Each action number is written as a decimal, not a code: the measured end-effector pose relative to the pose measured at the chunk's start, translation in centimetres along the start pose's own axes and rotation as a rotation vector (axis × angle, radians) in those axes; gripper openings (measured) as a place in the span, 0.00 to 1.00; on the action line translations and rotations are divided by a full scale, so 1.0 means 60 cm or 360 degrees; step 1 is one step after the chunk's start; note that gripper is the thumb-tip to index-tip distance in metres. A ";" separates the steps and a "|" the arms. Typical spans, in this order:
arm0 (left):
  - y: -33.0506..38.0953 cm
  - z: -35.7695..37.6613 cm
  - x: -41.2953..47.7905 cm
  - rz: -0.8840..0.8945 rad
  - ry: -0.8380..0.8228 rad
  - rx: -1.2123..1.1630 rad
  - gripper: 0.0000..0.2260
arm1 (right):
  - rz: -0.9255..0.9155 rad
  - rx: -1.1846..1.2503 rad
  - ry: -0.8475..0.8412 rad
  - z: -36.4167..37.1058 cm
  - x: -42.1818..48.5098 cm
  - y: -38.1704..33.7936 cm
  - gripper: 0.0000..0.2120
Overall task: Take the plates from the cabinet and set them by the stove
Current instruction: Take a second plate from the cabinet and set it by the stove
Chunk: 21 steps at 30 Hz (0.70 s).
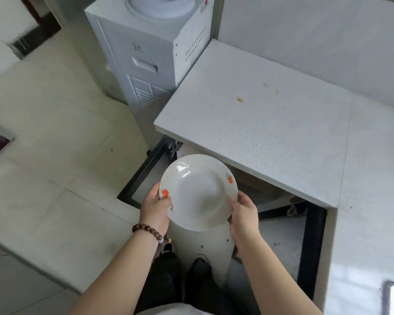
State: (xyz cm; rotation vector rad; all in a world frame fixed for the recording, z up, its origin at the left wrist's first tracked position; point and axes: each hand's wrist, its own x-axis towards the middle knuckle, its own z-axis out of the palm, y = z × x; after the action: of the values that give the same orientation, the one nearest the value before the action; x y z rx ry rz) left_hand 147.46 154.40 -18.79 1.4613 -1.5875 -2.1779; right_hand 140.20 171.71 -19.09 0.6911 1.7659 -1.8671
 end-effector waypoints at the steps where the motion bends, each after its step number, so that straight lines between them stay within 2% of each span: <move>1: 0.009 -0.006 -0.009 0.0039 0.0010 0.0004 0.19 | -0.0037 -0.0013 -0.0044 0.006 -0.009 -0.011 0.12; 5: 0.042 -0.036 -0.033 0.0157 0.0087 -0.0167 0.22 | -0.0145 -0.0087 -0.0227 0.042 -0.038 -0.051 0.10; 11: 0.077 -0.120 -0.059 0.0317 0.0371 -0.0472 0.21 | -0.0203 -0.0239 -0.0555 0.145 -0.077 -0.085 0.12; 21: 0.054 -0.365 -0.138 0.0468 0.0951 -0.0980 0.22 | -0.0275 -0.0680 -0.1077 0.373 -0.202 0.007 0.13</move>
State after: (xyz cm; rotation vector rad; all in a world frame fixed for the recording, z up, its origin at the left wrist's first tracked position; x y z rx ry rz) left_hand 166.19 142.12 -11.26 1.3703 -0.7765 -1.6225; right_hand 148.86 149.33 -10.60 -0.2410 1.6896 -1.4858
